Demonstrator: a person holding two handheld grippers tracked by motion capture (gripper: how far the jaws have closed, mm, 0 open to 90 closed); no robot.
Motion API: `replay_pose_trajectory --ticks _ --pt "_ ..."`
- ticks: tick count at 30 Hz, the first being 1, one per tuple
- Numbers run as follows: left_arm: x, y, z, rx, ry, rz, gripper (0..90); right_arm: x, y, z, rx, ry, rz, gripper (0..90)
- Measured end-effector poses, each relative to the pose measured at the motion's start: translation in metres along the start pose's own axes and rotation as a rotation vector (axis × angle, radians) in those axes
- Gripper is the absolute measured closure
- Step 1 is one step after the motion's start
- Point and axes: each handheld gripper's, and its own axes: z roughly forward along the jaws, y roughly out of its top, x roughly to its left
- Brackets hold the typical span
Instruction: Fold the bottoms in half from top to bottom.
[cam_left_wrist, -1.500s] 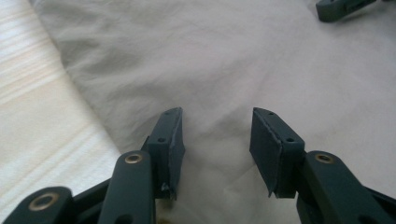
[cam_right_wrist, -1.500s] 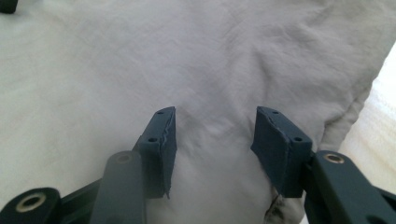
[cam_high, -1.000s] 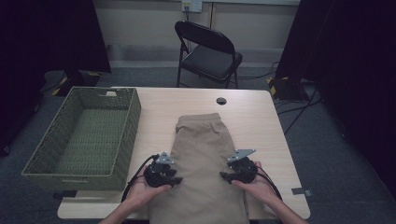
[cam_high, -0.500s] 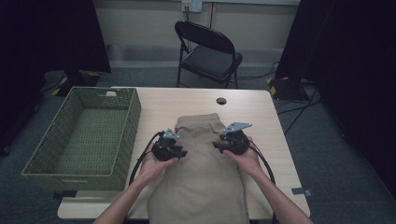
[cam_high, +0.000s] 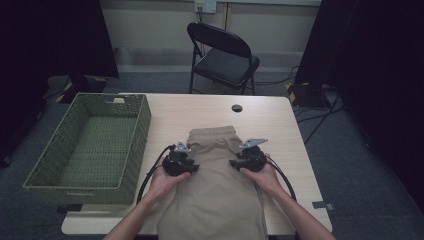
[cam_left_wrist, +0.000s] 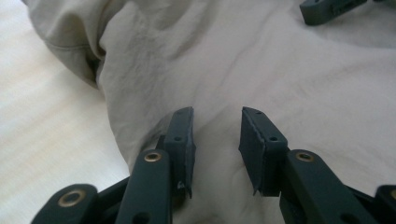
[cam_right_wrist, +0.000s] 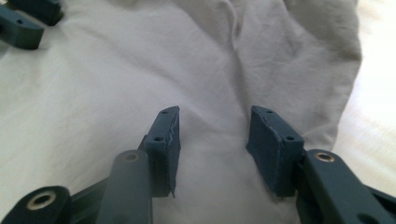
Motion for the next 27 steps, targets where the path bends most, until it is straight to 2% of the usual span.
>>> replay_pose_trajectory --ticks 1,2,3,5,7,10,11,12,14,16,17,18,21,22,23,24,27 --pt "-0.003 0.000 -0.002 0.001 0.000 0.015 64.1 0.003 -0.002 -0.003 0.012 0.007 -0.007 52.7" --pt "-0.006 0.001 -0.006 -0.020 0.009 0.033 63.8 0.007 -0.003 -0.006 0.022 0.013 -0.010 52.4" --pt "-0.007 0.003 -0.011 -0.066 0.015 0.045 64.6 0.010 -0.006 -0.008 0.025 0.014 -0.013 52.4" --pt "-0.004 0.009 -0.017 -0.133 -0.019 0.000 65.2 0.017 -0.010 -0.012 0.029 0.016 -0.016 52.2" --pt "0.000 0.012 -0.015 -0.120 -0.004 -0.001 64.0 0.024 -0.011 -0.015 0.040 0.028 -0.032 52.2" --pt "0.005 0.009 -0.008 -0.120 -0.012 -0.045 63.1 0.033 -0.017 -0.021 0.043 0.051 -0.046 52.2" --pt "0.005 0.006 -0.005 -0.112 -0.011 -0.041 63.0 0.036 -0.020 -0.024 0.044 0.056 -0.047 52.2" --pt "0.003 0.003 0.001 -0.072 -0.005 -0.016 63.0 0.038 -0.022 -0.026 0.047 0.060 -0.054 52.2" --pt "0.000 0.001 0.005 -0.051 0.012 0.006 62.9 0.041 -0.024 -0.032 0.063 0.072 -0.070 50.4" --pt "0.000 0.002 0.007 -0.054 0.013 0.002 62.9 0.038 -0.019 -0.035 0.040 0.067 -0.068 47.4" --pt "0.000 0.002 0.007 -0.054 0.013 0.002 62.9 0.035 -0.014 -0.038 0.015 0.055 -0.055 46.5" --pt "-0.001 0.001 0.008 -0.055 0.015 0.006 63.0 0.029 -0.006 -0.042 -0.035 0.044 -0.026 46.0" --pt "-0.001 0.001 0.008 -0.054 0.013 0.008 63.1 0.013 0.015 -0.049 -0.113 0.015 0.013 46.5" --pt "-0.001 0.001 0.008 -0.054 0.013 0.008 63.1 0.007 0.022 -0.048 -0.123 0.004 0.025 46.4" --pt "-0.001 0.001 0.008 -0.056 0.012 0.003 63.1 0.007 0.022 -0.048 -0.123 0.004 0.025 46.4" --pt "-0.001 0.001 0.008 -0.058 0.010 0.004 63.2 -0.006 0.034 -0.041 -0.144 -0.018 0.050 45.6" --pt "0.000 0.000 0.008 -0.058 0.004 0.005 63.2 -0.017 0.044 -0.026 -0.125 -0.038 0.064 43.3"
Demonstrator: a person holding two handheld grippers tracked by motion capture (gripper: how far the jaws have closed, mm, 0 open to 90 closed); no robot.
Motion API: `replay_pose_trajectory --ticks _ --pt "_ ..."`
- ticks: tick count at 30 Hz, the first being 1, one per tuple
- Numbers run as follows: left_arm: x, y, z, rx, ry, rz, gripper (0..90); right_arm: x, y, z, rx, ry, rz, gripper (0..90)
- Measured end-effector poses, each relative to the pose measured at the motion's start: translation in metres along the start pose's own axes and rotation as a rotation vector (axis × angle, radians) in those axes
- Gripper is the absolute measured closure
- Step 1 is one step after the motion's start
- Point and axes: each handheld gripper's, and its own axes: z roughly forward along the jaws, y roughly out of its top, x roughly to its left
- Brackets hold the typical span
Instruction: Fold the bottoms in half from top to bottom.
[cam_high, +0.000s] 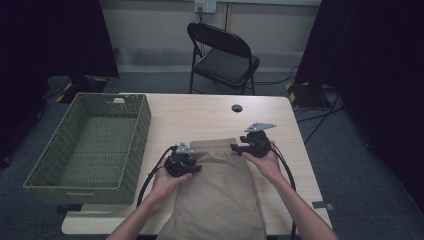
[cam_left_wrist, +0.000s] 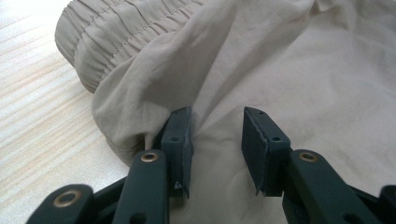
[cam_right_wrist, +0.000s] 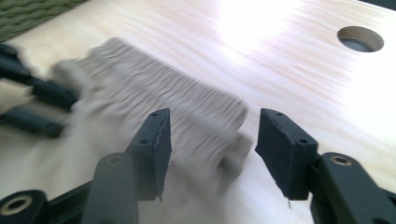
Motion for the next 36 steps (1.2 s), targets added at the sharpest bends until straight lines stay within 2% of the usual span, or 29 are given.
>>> replay_pose_trajectory --ticks 3,6,8,11,12,15,18,23,25,28,31,33,35,36 --pt "0.001 0.000 0.000 -0.001 -0.004 -0.003 63.3 -0.008 0.000 0.019 0.021 0.004 0.019 40.2" --pt "0.000 0.000 0.000 -0.001 0.000 -0.001 63.4 -0.011 -0.011 0.034 0.058 -0.003 0.043 37.5" --pt "0.000 0.000 0.000 -0.001 -0.002 -0.001 63.4 -0.011 -0.020 0.041 0.075 0.007 0.040 37.5" --pt "0.000 0.000 0.000 -0.001 -0.002 0.000 63.4 -0.008 -0.022 0.040 0.064 -0.006 0.005 37.9" --pt "0.000 0.000 0.000 0.001 0.000 0.000 63.3 -0.006 -0.025 0.041 0.087 0.000 0.008 38.0" --pt "-0.001 0.000 -0.001 0.010 0.004 0.001 63.3 -0.008 -0.032 0.041 0.075 0.018 0.051 38.1" --pt "-0.001 0.000 -0.001 0.009 0.004 0.000 63.3 -0.007 -0.034 0.041 0.070 0.022 0.062 39.0" --pt "-0.001 0.000 -0.001 0.011 0.003 0.001 63.3 -0.005 -0.036 0.041 0.060 0.046 0.078 49.2" --pt "-0.002 0.001 -0.001 0.012 0.005 -0.007 62.9 -0.002 -0.036 0.040 0.054 0.028 0.077 53.0" --pt "-0.002 0.002 -0.003 0.014 -0.006 -0.014 57.8 0.004 -0.034 0.039 0.053 0.002 0.036 59.1" --pt "0.000 0.010 -0.018 -0.070 -0.051 -0.062 54.7 0.006 -0.034 0.038 0.054 0.002 0.026 59.5" --pt "0.001 0.014 -0.024 -0.078 -0.059 -0.067 54.0 0.007 -0.034 0.037 0.058 0.003 0.023 59.5" --pt "0.003 0.019 -0.032 -0.118 -0.050 -0.066 52.1 0.009 -0.036 0.036 0.056 0.012 0.009 59.5" --pt "0.006 0.020 -0.034 -0.140 -0.050 -0.079 51.9 0.012 -0.037 0.034 0.059 0.019 0.005 59.6"
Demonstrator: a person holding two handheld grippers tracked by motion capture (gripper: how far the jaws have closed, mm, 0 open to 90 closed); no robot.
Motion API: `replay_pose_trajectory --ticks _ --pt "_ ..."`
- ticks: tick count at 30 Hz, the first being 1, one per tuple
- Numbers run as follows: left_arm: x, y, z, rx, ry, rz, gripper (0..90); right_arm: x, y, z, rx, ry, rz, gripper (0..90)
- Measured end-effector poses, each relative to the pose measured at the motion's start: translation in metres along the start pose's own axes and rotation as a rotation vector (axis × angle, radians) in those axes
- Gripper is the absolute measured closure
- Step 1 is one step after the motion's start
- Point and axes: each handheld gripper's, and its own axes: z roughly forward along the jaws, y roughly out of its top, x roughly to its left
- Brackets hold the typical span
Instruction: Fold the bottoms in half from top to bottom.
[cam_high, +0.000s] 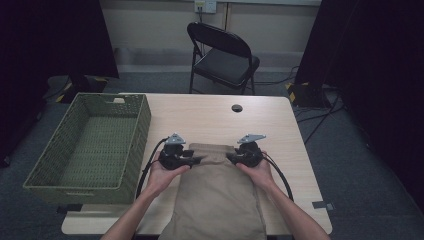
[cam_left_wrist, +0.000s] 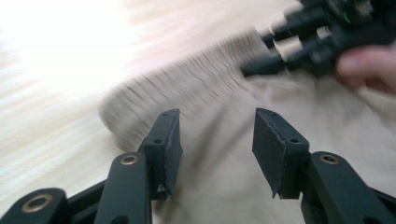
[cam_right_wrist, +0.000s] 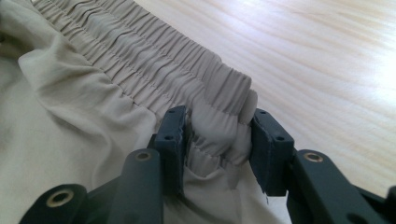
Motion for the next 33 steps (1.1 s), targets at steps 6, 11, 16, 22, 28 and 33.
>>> replay_pose_trajectory --ticks 6,11,16,22,28,33 --pt "0.018 -0.009 0.002 0.018 0.046 -0.083 51.8 0.006 -0.003 -0.004 0.008 0.007 -0.022 59.5" --pt "0.029 -0.015 0.014 0.012 0.026 -0.144 46.3 0.012 -0.006 -0.009 0.018 0.007 -0.044 59.5" --pt "0.027 -0.022 0.024 0.082 0.051 -0.115 45.8 0.012 -0.007 -0.012 0.017 0.009 -0.039 58.7" --pt "0.025 -0.023 0.026 0.113 0.080 -0.070 51.1 0.005 -0.003 -0.015 -0.003 0.033 0.001 44.1" --pt "0.022 -0.024 0.025 0.121 0.092 -0.042 53.2 -0.001 0.000 -0.012 -0.035 0.033 0.071 42.5" --pt "0.021 -0.025 0.023 0.123 0.090 -0.067 53.8 -0.002 -0.007 -0.006 -0.004 0.030 0.080 41.7"
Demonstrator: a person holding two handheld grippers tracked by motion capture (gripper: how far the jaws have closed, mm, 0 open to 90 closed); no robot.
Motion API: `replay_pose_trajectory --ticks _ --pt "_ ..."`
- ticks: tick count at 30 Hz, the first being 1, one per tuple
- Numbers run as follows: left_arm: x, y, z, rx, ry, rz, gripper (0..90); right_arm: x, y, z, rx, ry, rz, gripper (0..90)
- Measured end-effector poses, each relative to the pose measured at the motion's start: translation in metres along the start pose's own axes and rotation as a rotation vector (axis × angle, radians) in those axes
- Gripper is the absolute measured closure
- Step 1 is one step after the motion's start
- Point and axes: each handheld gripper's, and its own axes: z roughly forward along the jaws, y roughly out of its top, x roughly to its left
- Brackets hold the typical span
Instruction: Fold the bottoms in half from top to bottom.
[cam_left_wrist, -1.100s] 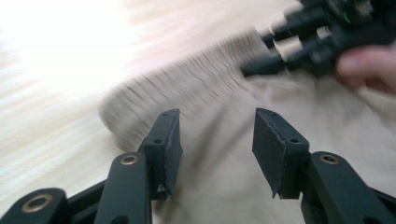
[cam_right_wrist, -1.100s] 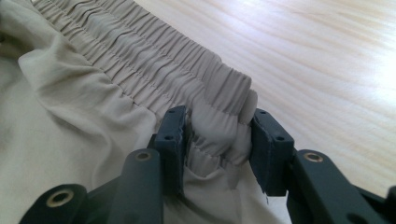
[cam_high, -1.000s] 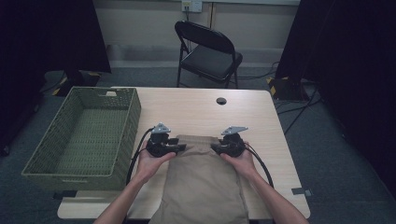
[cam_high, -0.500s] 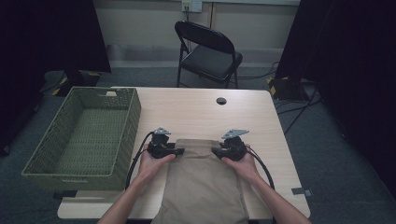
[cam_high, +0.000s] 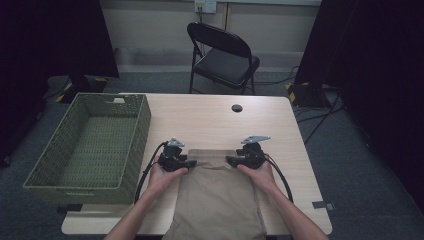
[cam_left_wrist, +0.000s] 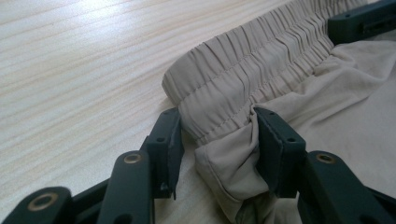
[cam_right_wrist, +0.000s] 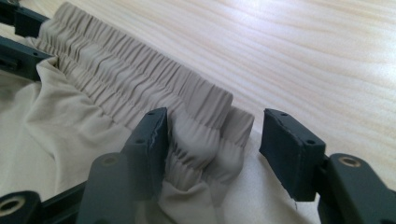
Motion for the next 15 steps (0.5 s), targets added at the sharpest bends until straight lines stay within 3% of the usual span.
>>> replay_pose_trajectory --ticks 3,5,6,7,9,10,13,15 --pt "0.0033 -0.0007 -0.0019 0.005 -0.027 -0.011 53.4 0.0043 -0.0048 -0.0001 0.012 0.003 -0.004 42.8" --pt "0.0047 -0.0005 -0.0021 0.006 -0.044 -0.025 51.8 0.0042 -0.0052 -0.0004 0.010 0.020 -0.009 49.6" --pt "0.0088 -0.0010 -0.0019 -0.016 -0.088 -0.098 50.6 0.0044 -0.0049 -0.0003 0.012 0.030 -0.011 51.5" --pt "0.0097 -0.0007 -0.0021 -0.021 -0.101 -0.115 46.4 0.0057 -0.0048 -0.0005 0.010 0.025 -0.012 54.5" --pt "0.0089 0.0001 -0.0021 -0.011 -0.088 -0.099 45.8 0.0063 -0.0046 -0.0009 0.009 0.024 -0.014 55.5" --pt "0.0061 0.0000 -0.0005 -0.008 -0.072 -0.065 44.5 0.0077 -0.0034 -0.0017 0.006 0.017 -0.024 60.0" --pt "0.0074 -0.0008 0.0004 -0.025 -0.075 -0.085 46.0 0.0074 -0.0030 -0.0022 0.003 0.015 -0.025 63.3" --pt "0.0015 -0.0003 0.0008 -0.012 -0.033 -0.034 49.4 0.0081 -0.0030 -0.0027 0.001 0.011 -0.022 65.2"
